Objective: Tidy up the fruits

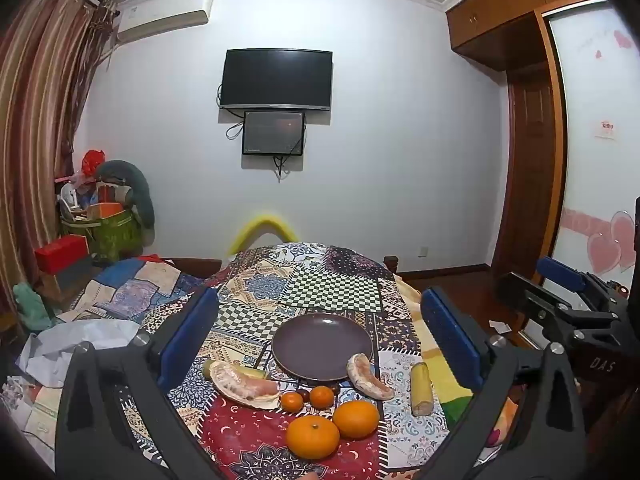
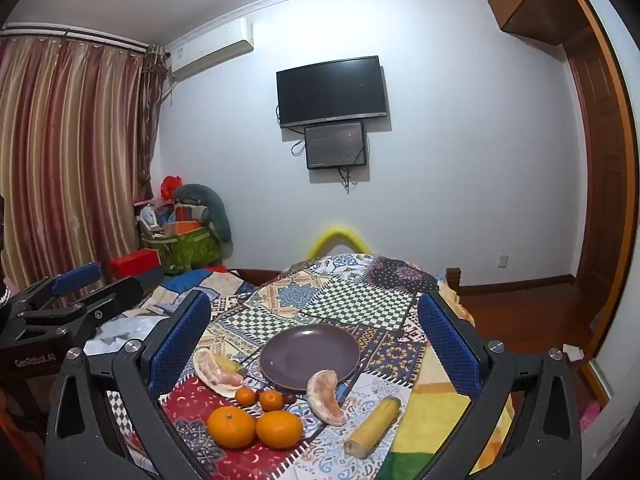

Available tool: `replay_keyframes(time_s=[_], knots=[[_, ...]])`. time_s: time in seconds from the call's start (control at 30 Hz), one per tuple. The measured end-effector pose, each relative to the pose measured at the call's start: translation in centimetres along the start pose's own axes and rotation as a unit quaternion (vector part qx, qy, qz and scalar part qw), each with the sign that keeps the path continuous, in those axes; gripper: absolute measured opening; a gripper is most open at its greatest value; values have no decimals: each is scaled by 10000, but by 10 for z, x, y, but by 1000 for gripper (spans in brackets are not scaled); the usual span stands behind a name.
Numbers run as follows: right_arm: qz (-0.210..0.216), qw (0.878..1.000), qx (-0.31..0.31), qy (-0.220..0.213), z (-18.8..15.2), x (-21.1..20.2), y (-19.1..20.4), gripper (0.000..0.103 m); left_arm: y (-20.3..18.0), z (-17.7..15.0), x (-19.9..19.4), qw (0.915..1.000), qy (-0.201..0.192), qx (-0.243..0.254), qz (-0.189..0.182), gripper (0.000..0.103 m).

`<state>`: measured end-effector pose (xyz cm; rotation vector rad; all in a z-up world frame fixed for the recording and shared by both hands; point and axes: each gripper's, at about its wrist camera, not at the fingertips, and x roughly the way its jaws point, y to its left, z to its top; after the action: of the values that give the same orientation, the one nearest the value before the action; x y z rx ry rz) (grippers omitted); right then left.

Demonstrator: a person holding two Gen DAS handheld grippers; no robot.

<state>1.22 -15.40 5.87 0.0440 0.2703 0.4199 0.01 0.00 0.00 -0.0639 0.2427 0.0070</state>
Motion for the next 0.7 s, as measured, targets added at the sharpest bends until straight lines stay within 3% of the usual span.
replay_keyframes(time_s=[0.7], knots=[[-7,10000,38,26,2,-3,-4,103,-3,-1,-2,9999,-39,107,39,102]])
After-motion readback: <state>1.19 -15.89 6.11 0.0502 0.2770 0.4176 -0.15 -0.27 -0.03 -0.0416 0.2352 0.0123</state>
